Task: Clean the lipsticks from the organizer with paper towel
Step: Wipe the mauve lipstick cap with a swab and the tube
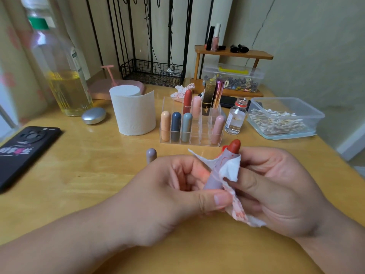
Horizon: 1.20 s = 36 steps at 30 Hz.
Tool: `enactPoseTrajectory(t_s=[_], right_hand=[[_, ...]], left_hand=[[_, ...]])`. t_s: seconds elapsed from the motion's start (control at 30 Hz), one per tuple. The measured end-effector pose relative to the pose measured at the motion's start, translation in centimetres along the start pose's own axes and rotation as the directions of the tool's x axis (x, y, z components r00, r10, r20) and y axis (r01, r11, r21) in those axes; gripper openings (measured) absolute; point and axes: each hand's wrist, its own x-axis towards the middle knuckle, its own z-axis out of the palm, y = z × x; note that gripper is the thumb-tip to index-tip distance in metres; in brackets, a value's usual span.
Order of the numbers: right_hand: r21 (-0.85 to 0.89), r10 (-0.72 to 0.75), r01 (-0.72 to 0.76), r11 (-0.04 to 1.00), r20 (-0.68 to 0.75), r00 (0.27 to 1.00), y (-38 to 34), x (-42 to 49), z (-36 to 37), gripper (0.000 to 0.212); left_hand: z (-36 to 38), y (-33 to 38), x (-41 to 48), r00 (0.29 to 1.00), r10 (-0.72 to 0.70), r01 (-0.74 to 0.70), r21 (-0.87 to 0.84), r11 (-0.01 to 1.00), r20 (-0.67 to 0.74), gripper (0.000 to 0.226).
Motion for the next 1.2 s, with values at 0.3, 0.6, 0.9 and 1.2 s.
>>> enactPoseTrajectory(t_s=[0.3,0.6,0.9,1.2], right_hand=[[0.056,-0.024,0.018,0.998,0.116,0.993,-0.2,0.1,0.1,0.034],[-0.086,-0.045,0.046,0.995,0.005,0.999,0.4,0.0,0.5,0.035],[0.0,0.029,-0.029,1.0,0.156,0.987,-0.2,0.2,-0.1,0.031],[-0.124,-0.019,0.018,0.992,-0.007,1.0,0.3,0.3,-0.2,0.042]], left_hand=[[-1.0,0.4,0.1,0.938,-0.11,0.165,-0.143,0.976,0.328,0.024],[0.1,0.1,0.0,0.998,-0.064,0.062,0.075,0.995,0.026,0.034],[-0.5,0.5,0.2,0.944,-0.094,0.171,-0.223,0.96,0.316,0.022],[0.6,-0.1,-0.4,0.99,0.028,-0.015,0.094,0.995,-0.14,0.031]])
